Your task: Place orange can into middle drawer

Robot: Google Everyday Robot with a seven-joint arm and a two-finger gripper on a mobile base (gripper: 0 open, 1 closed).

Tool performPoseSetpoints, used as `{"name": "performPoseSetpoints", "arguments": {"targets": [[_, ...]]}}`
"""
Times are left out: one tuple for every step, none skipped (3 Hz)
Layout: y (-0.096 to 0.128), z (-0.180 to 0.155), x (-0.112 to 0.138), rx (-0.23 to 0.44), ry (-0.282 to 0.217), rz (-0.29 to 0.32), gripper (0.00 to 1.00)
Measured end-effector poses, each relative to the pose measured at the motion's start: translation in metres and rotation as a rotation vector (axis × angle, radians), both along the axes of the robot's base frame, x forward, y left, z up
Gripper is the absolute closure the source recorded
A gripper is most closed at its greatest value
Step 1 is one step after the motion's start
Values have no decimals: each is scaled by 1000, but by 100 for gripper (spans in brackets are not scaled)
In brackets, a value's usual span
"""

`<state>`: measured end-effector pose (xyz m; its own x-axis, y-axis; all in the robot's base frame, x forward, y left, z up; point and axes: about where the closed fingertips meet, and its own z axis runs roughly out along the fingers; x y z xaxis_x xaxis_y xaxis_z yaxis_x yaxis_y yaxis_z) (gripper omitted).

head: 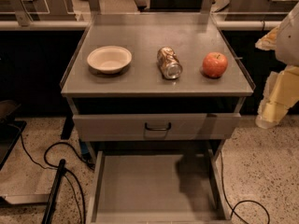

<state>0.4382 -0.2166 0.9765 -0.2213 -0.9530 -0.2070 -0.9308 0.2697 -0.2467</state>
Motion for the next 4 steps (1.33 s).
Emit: {"name": "performPoseSetpoints", "arguments": {"targets": [[0, 0, 0, 0, 0, 0, 0], [52, 7, 17, -12, -43, 0, 0], [52, 7, 17, -12, -43, 0, 0], [58, 0, 31, 12, -31, -74, 0]]}}
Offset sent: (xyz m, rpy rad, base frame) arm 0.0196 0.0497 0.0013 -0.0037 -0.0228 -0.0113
